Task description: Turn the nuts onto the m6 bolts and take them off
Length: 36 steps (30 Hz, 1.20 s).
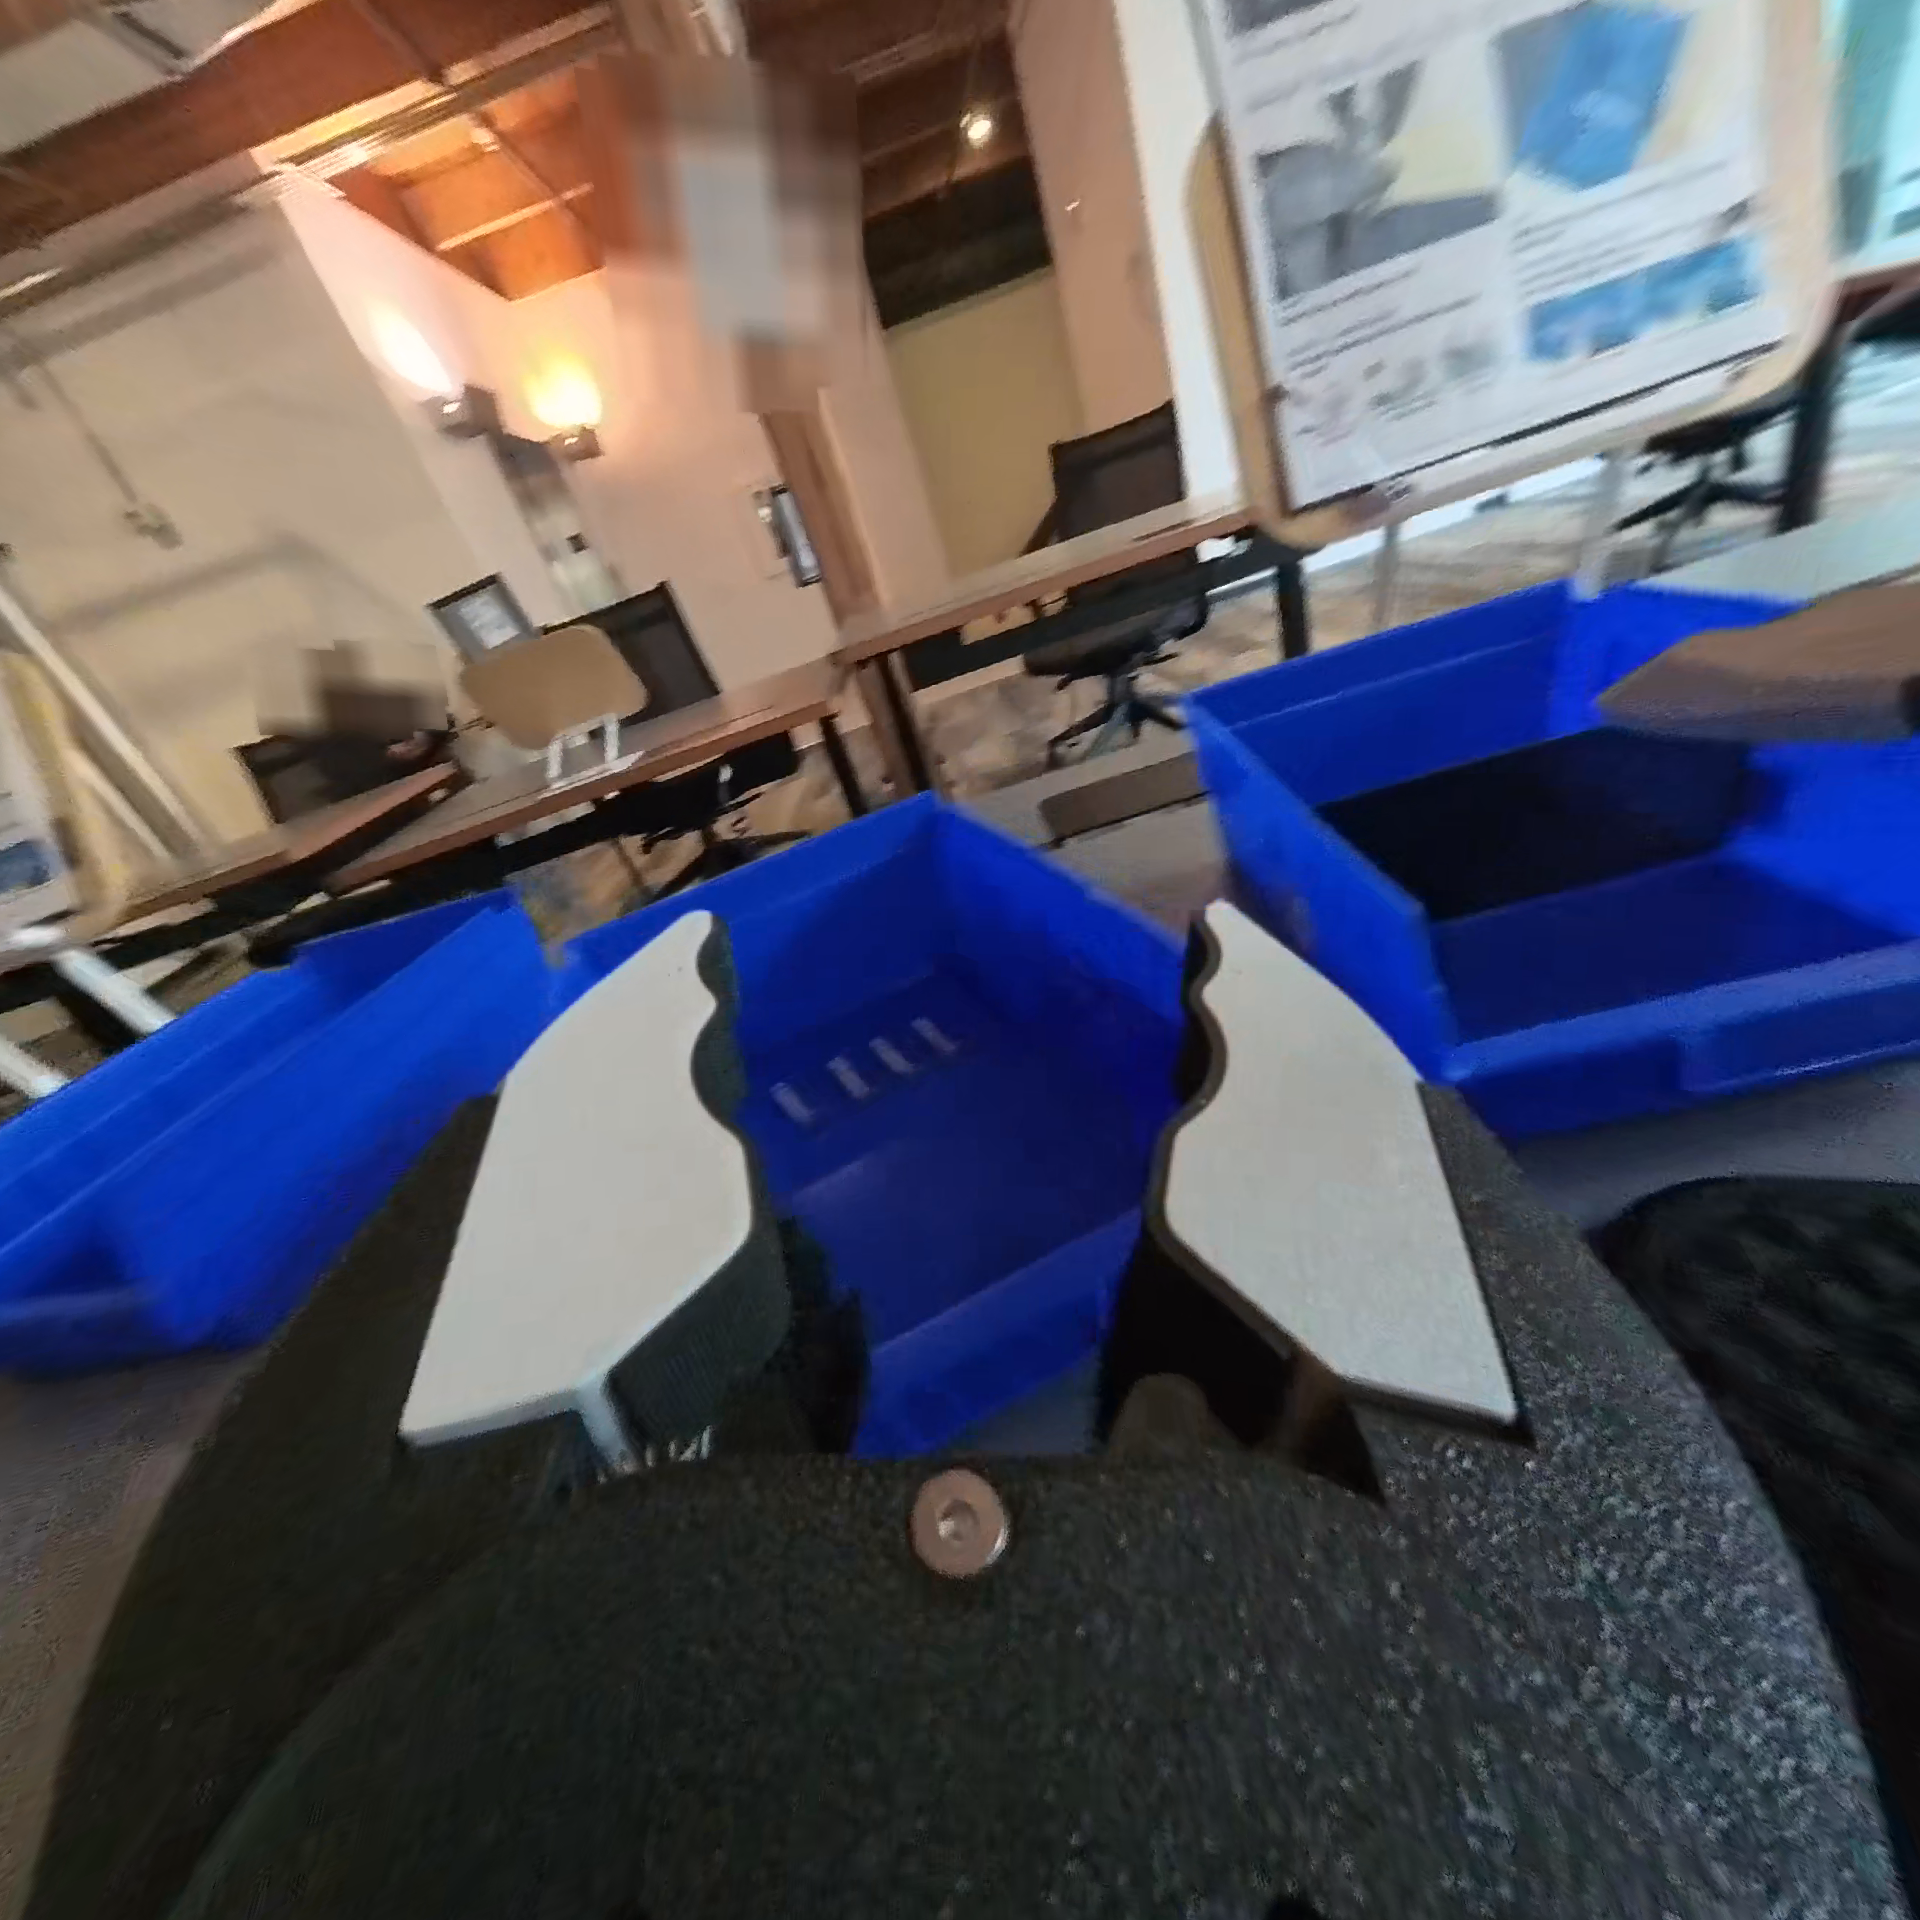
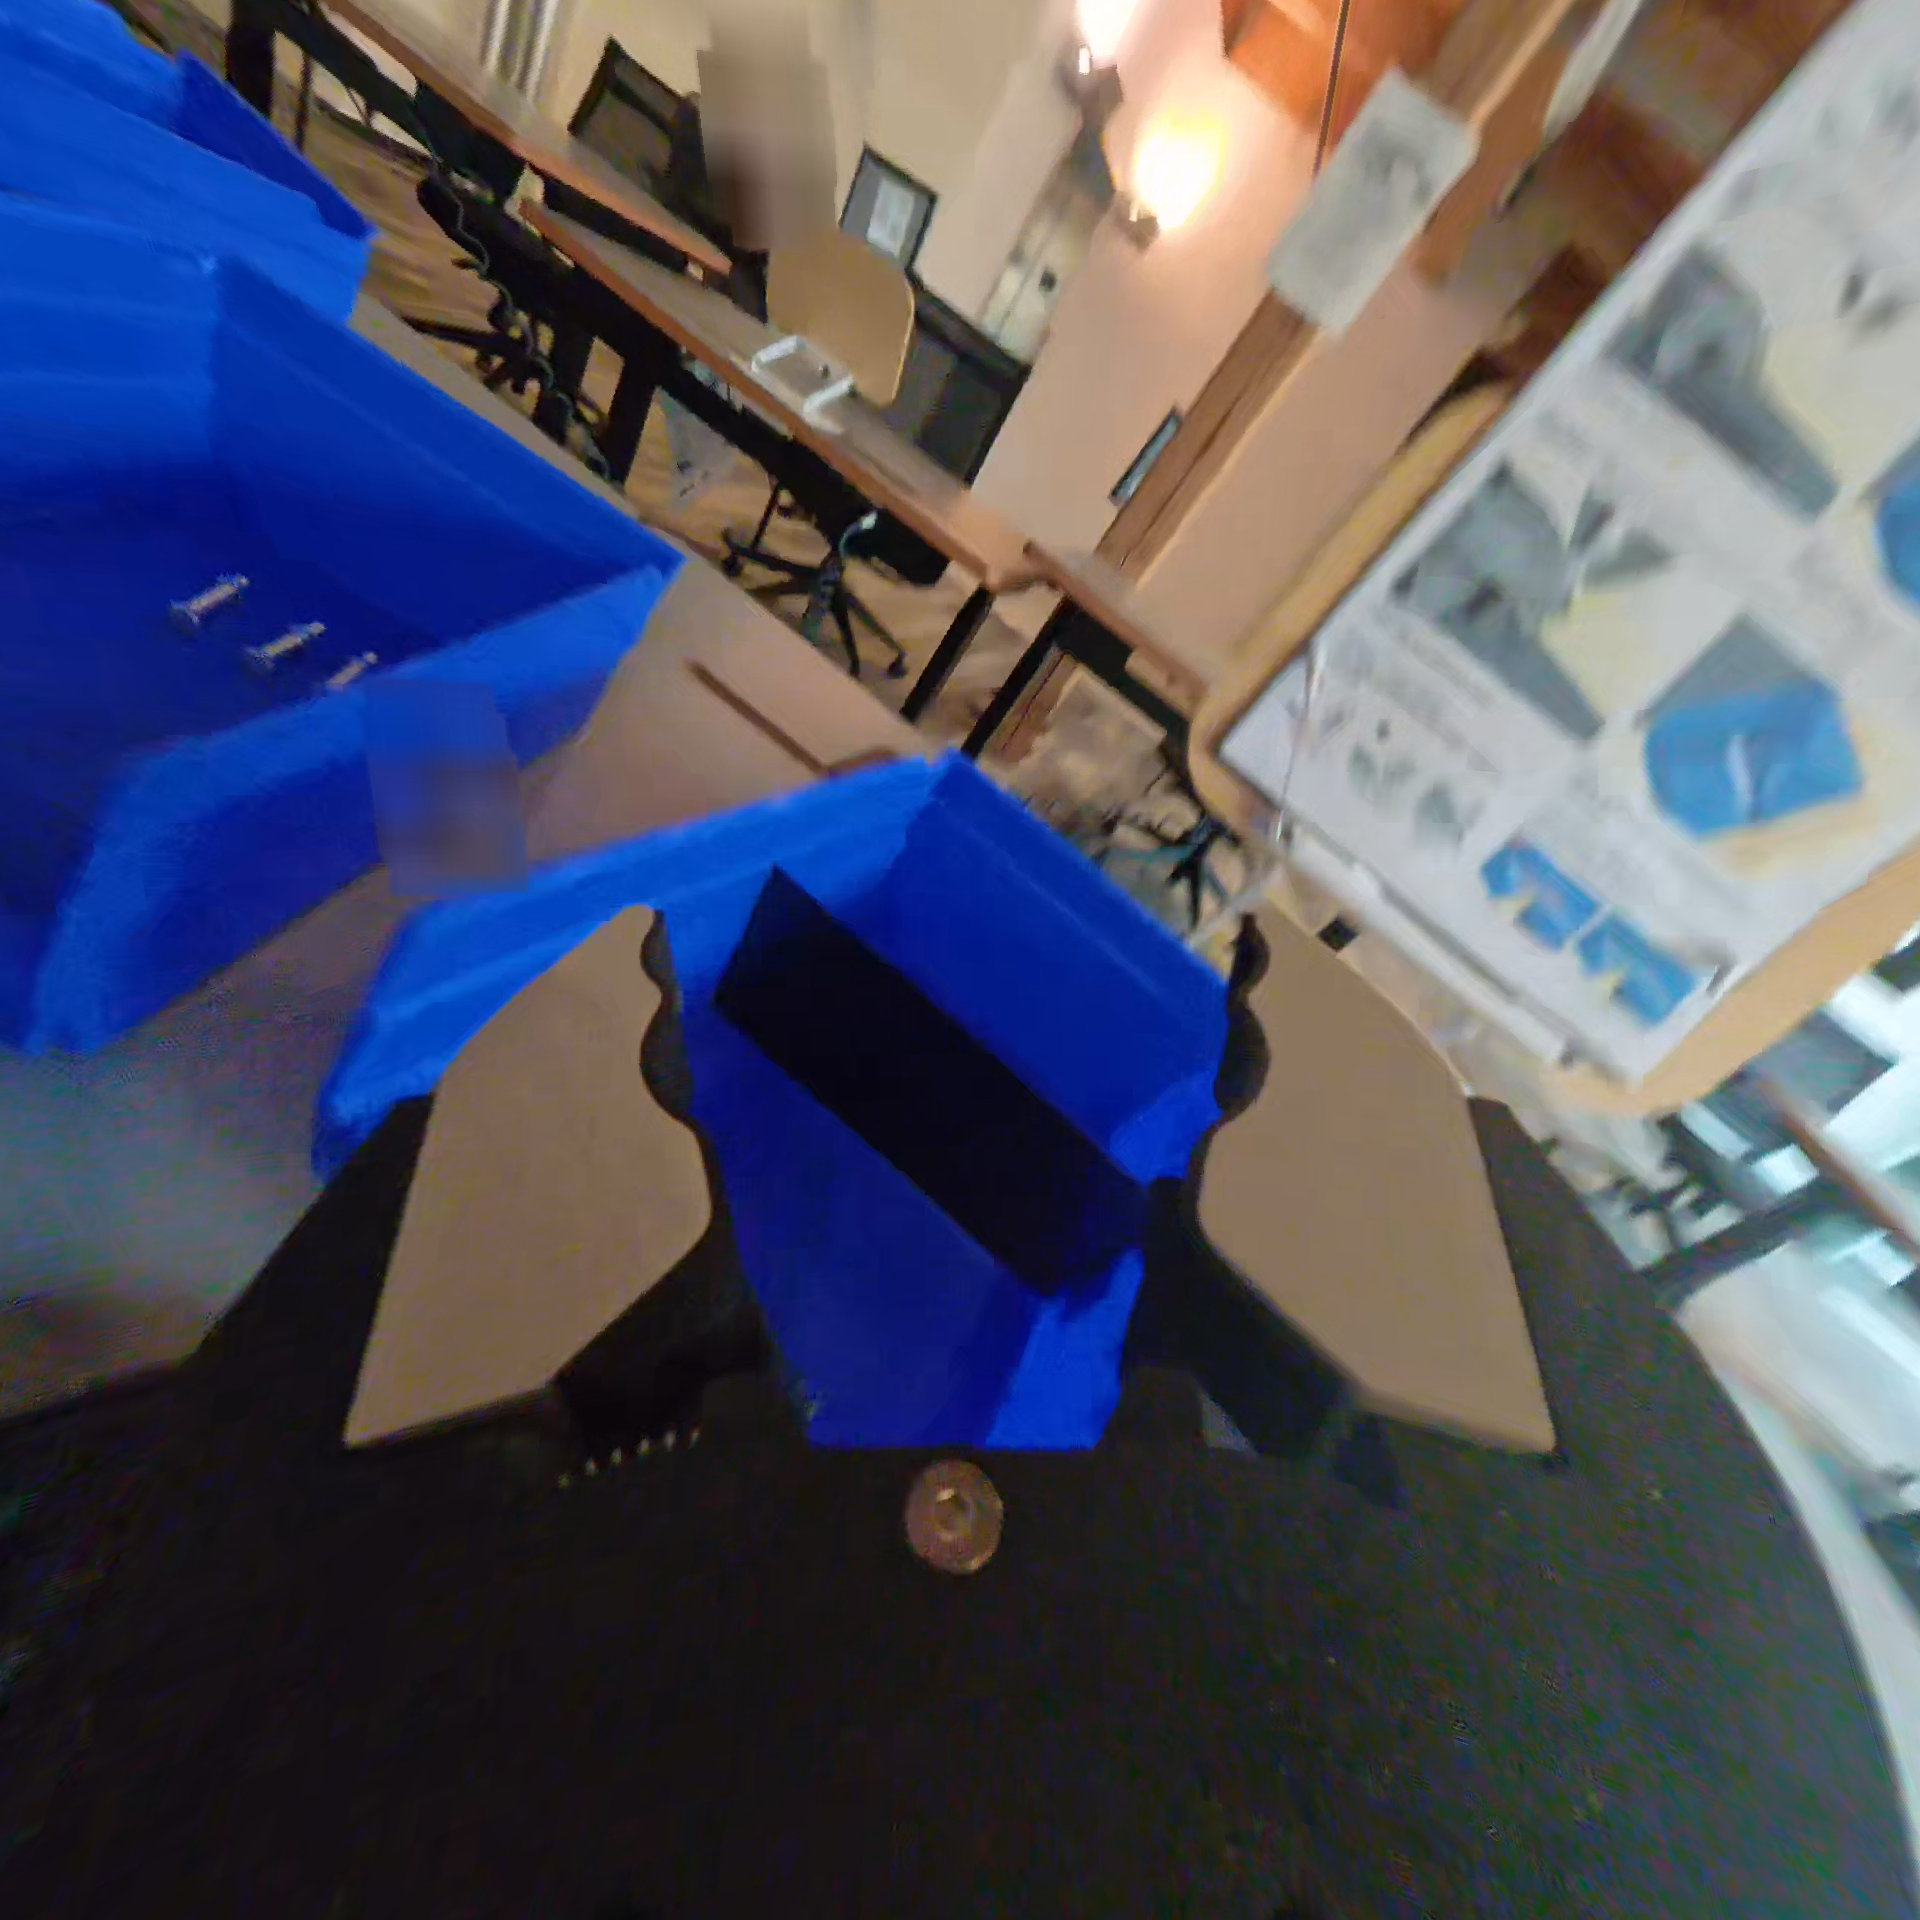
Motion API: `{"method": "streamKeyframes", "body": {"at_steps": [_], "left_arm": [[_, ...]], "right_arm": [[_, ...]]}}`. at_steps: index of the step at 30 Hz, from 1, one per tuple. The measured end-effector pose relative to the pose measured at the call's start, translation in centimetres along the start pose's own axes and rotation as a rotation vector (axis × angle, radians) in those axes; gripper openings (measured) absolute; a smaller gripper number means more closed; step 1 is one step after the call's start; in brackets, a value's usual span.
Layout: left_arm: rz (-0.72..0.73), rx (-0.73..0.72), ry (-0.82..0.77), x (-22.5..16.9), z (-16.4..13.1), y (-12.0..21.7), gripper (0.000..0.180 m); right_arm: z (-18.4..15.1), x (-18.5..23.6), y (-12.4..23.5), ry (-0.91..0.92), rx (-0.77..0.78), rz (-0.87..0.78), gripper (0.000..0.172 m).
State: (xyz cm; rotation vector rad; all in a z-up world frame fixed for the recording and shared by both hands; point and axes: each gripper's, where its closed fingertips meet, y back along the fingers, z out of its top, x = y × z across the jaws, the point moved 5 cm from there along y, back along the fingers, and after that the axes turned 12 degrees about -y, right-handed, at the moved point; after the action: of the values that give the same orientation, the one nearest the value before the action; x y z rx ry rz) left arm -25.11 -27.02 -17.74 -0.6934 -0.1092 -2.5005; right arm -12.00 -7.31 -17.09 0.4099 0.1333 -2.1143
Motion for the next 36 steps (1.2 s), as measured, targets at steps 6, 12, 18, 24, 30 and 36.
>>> {"method": "streamKeyframes", "body": {"at_steps": [6, 12, 18, 24, 30, 36], "left_arm": [[-0.179, 0.001, 0.095, -7.4, 2.4, -1.7, 0.076], [-0.247, 0.086, 0.030, -11.8, 1.2, -3.7, 0.061], [-0.231, 0.227, 0.057, -13.0, -1.0, -6.3, 0.038], [-0.238, 0.295, 0.042, -13.9, -2.2, -8.5, 0.036], [-0.274, 0.247, -0.036, -15.2, -1.5, -9.1, 0.006], [-0.242, 0.118, -0.140, -16.0, 3.0, -8.0, 0.007]], "right_arm": [[-6.5, -7.5, 4.4, -0.363, 0.169, 0.006, 0.116], [-11.9, -9.0, 6.1, -0.576, 0.256, -0.015, 0.115], [-12.8, -7.8, 4.6, -0.553, 0.293, 0.006, 0.098], [-13.4, -7.7, 3.1, -0.514, 0.354, 0.001, 0.074], [-13.5, -7.9, 2.8, -0.252, 0.414, -0.063, 0.011], [-12.5, -10.9, 4.3, -0.226, 0.344, -0.079, 0.007]]}}
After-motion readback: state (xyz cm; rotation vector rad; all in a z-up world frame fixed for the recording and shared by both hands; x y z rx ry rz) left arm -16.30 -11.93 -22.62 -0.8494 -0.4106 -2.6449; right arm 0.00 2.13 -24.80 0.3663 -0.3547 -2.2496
